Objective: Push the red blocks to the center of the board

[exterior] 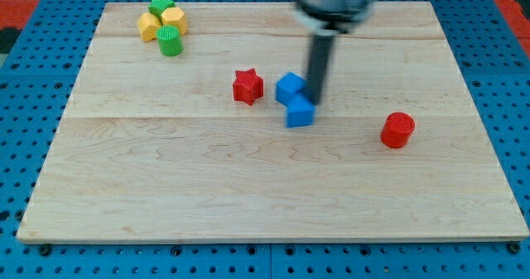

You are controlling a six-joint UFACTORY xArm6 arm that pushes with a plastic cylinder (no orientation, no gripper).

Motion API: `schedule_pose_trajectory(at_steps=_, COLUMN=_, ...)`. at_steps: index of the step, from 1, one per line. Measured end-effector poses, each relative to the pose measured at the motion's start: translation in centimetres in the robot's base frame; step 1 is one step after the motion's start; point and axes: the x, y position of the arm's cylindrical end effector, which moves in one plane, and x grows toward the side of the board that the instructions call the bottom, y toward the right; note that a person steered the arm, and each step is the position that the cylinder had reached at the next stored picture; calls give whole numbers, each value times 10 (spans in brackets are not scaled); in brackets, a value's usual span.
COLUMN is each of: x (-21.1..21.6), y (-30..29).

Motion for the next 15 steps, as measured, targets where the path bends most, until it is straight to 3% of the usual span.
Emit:
schedule_pose_trajectory(at_steps=1, x=-6, y=51)
schedule_pose_trajectory(at_steps=2, x=-7, y=184)
schedule_pose_trajectory(at_steps=3, x=56, y=196)
schedule_pose_trajectory(at_steps=4, x=77, y=150)
schedule_pose_trajectory(at_steps=5, x=27, y=57)
schedule_pose_trajectory(at_steps=6, x=36, y=77)
schedule_pose_trajectory(at_steps=7, x=14, y=116)
schedule_pose_trajectory(at_steps=8, x=-29, y=78)
schedule_pose_trajectory(at_steps=9, x=-27, y=44)
schedule_pose_trajectory(at_steps=11, x=-88, y=-4)
schedule_pose_trajectory(at_steps=13, x=-44, y=-14)
schedule_pose_trajectory(at_steps=14, x=-71, y=-51)
schedule_pose_trajectory(at_steps=15, x=-64, y=-68)
